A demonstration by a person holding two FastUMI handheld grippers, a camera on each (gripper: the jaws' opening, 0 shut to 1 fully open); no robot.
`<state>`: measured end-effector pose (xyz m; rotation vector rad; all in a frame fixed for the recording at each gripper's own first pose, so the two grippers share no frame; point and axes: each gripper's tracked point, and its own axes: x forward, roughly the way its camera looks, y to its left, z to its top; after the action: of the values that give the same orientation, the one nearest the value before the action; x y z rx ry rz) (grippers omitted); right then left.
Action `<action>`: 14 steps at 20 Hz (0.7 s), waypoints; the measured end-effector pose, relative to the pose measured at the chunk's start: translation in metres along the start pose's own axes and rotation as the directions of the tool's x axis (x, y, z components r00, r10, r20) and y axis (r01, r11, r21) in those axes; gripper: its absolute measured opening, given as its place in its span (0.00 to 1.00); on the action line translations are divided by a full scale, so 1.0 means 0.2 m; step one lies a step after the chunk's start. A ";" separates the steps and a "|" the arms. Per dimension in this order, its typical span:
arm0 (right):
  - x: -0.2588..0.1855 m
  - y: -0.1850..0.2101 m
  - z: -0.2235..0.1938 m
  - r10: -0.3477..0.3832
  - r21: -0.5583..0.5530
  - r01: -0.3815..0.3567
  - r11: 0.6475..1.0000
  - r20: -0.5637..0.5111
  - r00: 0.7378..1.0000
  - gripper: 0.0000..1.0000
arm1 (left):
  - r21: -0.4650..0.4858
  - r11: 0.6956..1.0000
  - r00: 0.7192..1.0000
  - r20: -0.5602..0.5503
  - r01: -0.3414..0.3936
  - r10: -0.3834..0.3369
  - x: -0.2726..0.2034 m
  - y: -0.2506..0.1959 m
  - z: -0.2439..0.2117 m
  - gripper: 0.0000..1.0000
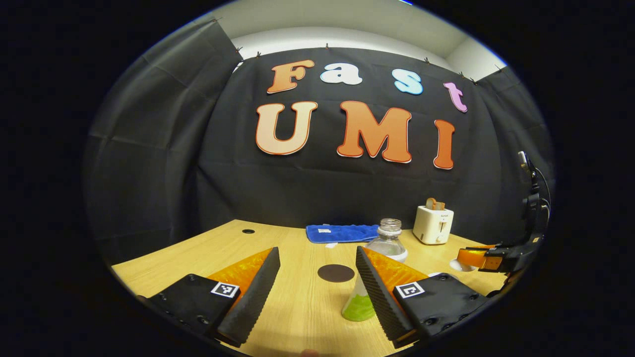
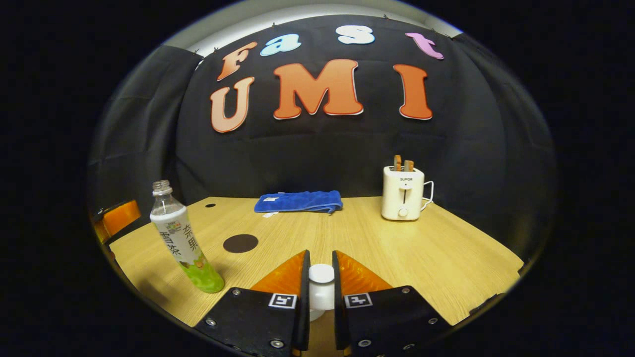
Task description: Open the teacup lid with one hand, grasp the water bottle and pour water into the teacup with the other hand; after pouring, place the water bottle on the coaster and then close the teacup lid.
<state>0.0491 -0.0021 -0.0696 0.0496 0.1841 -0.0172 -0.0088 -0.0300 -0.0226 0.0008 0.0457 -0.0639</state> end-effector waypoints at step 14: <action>-0.02 -0.38 0.00 -0.157 0.072 0.157 0.985 -0.011 0.988 0.20 | 0.016 0.989 0.982 -0.121 0.146 -0.143 -0.02 -0.36 -0.30 0.99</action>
<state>0.0429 -0.0773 -0.0728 0.1072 0.1923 -0.1812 -0.0205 -0.1017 -0.0816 0.0261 0.1654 -0.2097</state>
